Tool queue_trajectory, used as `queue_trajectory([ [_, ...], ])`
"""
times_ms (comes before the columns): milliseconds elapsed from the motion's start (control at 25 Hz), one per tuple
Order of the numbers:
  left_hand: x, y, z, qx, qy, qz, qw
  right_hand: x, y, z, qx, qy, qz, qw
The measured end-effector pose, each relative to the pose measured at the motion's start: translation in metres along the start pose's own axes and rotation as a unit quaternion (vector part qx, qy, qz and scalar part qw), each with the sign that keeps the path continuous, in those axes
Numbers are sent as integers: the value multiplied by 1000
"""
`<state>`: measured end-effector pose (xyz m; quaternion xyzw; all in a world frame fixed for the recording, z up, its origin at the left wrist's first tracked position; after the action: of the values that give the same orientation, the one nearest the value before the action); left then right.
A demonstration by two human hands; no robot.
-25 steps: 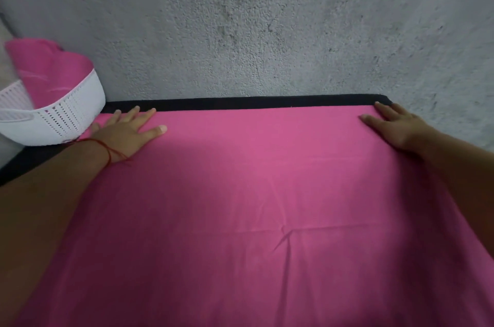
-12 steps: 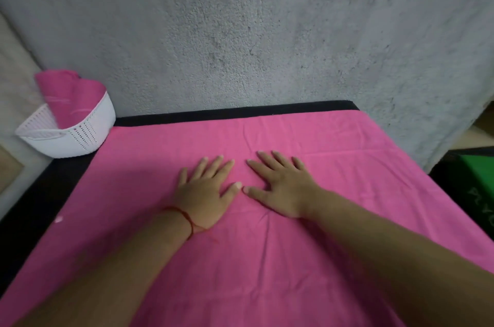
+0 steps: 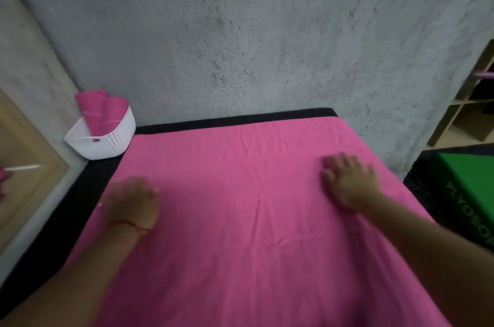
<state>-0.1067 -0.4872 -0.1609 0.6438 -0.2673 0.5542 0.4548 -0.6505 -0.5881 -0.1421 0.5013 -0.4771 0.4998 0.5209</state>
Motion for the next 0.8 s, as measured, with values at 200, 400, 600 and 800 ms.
queue_trajectory([
  [200,-68,145,-152,-206,-101,-14,973,-23,-159,-132,243,-59,21,968],
  [400,-24,-40,-153,-107,-17,15,994,-39,66,-136,23,-24,-13,999],
  [600,-4,-87,-165,26,-16,-35,999,-13,91,-162,-43,-21,-37,998],
  [800,-58,101,-309,-235,-73,-18,969,-19,-134,-293,265,-34,33,963],
])
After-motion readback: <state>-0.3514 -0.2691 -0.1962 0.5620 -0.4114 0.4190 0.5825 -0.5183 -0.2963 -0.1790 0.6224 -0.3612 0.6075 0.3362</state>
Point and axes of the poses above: each hand's wrist, its own z-axis towards the middle knuckle, its own x-axis out of the back of the hand, y = z × x, the point moved 10 cm from there along z, towards the middle knuckle, and after that the axes turned 11 degrees about -z, right-handed, at the moved point
